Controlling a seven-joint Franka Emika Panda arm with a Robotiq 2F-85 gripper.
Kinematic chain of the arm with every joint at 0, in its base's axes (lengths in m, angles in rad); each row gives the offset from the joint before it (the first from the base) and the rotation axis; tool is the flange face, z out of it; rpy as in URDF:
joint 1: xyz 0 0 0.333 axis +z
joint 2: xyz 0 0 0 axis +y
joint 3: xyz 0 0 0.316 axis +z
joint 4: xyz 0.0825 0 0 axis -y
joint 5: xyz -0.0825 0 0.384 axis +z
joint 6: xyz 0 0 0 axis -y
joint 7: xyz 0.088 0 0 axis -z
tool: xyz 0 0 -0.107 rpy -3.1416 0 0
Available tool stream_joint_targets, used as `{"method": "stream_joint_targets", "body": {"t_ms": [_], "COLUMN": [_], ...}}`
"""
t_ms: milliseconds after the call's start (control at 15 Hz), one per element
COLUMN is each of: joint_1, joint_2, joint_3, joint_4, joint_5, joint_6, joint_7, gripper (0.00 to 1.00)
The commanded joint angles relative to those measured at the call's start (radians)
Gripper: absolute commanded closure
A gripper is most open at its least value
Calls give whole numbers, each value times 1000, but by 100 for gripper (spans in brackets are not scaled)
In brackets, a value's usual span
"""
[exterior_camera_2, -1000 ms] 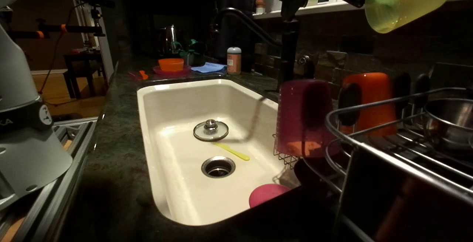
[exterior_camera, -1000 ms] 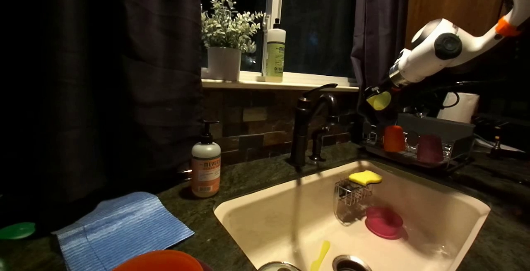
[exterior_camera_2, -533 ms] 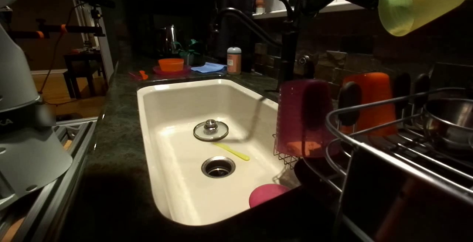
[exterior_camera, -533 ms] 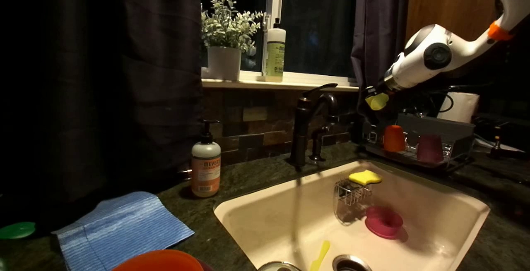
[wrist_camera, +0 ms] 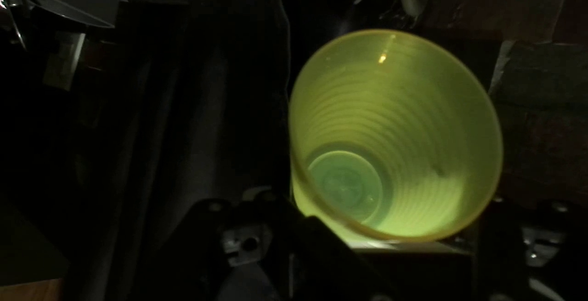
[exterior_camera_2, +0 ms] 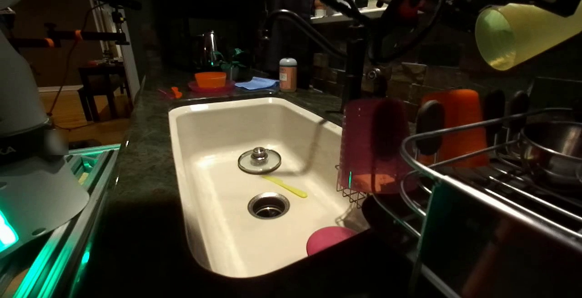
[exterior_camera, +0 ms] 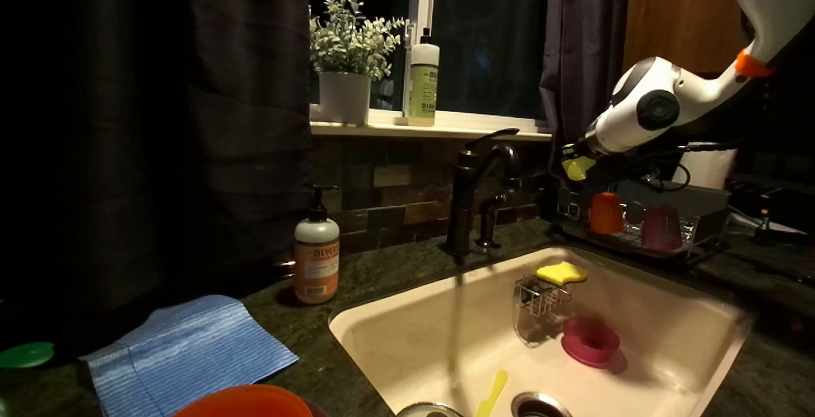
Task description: Put the yellow cup inside the drying rack
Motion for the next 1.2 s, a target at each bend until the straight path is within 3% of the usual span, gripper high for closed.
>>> {"method": "stream_joint_targets", "body": {"t_ms": [0,467,533,867,1133], "joint_1": [-9,-26,-132,-227,-266], "joint_2": [30,78,73,75,85], "joint_3": [14,5,110,193,221], "joint_4": [12,14,10,29,42], "joint_5": [-6,-6,2,2,18], "joint_6": [-56,-121,-136,-133,-130], "joint_7": [62,168,160,205,213], "gripper": [53,53,53,53,53]}}
